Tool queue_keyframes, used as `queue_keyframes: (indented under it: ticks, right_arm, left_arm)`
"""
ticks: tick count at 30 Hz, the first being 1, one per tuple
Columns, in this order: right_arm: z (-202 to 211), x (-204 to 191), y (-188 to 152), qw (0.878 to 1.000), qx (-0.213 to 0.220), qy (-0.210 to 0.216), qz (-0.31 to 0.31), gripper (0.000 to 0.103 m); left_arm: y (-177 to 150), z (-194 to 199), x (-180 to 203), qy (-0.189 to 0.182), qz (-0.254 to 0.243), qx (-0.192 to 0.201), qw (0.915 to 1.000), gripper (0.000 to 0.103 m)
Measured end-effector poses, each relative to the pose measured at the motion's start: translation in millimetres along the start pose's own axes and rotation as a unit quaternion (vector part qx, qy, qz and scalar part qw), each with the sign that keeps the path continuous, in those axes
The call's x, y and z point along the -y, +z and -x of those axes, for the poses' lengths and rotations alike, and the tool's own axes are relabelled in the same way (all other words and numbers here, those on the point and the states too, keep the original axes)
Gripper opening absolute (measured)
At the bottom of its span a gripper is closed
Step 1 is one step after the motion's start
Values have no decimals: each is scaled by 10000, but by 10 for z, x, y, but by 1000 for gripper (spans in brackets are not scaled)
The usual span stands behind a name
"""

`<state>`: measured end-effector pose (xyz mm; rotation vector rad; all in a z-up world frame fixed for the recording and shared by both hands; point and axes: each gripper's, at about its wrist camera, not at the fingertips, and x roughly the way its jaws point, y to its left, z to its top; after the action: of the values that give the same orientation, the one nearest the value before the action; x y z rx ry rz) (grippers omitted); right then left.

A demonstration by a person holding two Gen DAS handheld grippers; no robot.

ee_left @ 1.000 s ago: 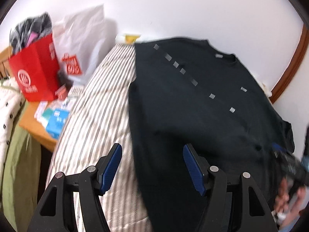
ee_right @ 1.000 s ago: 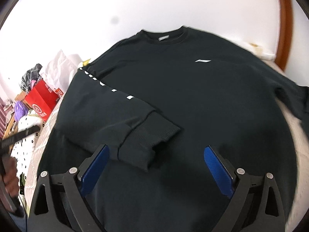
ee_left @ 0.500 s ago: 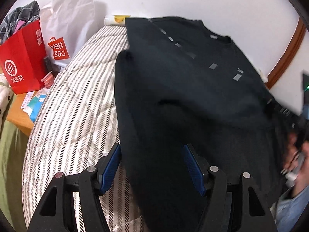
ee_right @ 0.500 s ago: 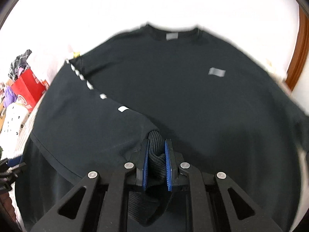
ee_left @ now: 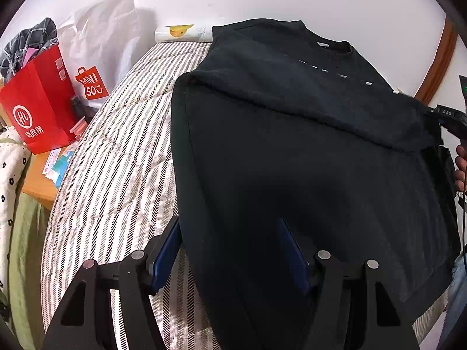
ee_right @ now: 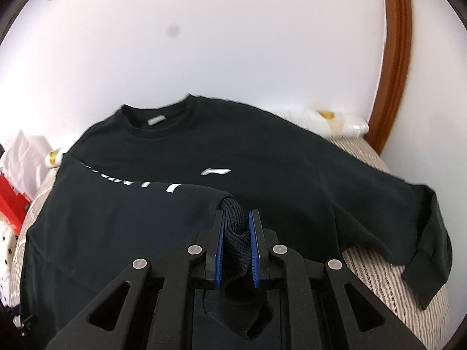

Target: Fold small clothes

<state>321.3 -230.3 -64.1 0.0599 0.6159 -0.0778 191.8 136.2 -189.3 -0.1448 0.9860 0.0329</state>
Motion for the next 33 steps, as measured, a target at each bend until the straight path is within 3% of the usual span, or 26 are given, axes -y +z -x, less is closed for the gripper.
queue_keyframes:
  ticks: [6,10,16,20,25,29,30,32,33]
  right_arm:
    - [-32,71,-166,9991,-180,-365,74,53]
    - [46,249,-391,9962,-335,-753,273,56]
    - [176,696,-1006,9887,-974,-1049,449,57]
    - [447,1002,-1463,9898,-1181,-773,199,62]
    - [800,1138,-1801,9934,-1109,-259,124,66]
    - [930,1225,-1984,9936,-1113,68,-178,66]
    - [960,1223,-2018,9945,-1029,56,-193,65]
    - [1000,1200,-2059,9959,-893,72,-124,45]
    - [1028,1177,-2075,9964,-810,222,-77,19]
  left_arm:
    - [-46,55,-44,-37,60,-66,10000,64]
    - [-99,111,-91,-69,119,-79,9999,64]
    - [-200,230,-74,-244,155,-81,9995,64]
    - [-345,268,-31,-152,6,-134,9998,64]
    - [-512,358,9,73,-122,-77,9999,59]
    - [-601,400,72,237,-227,43,9995,41]
    - [-605,404,75,233,-202,66,9995,34]
    - [-602,408,68,135,-107,86,9998,15]
    - [-597,409,53,55,-22,66,10000,12]
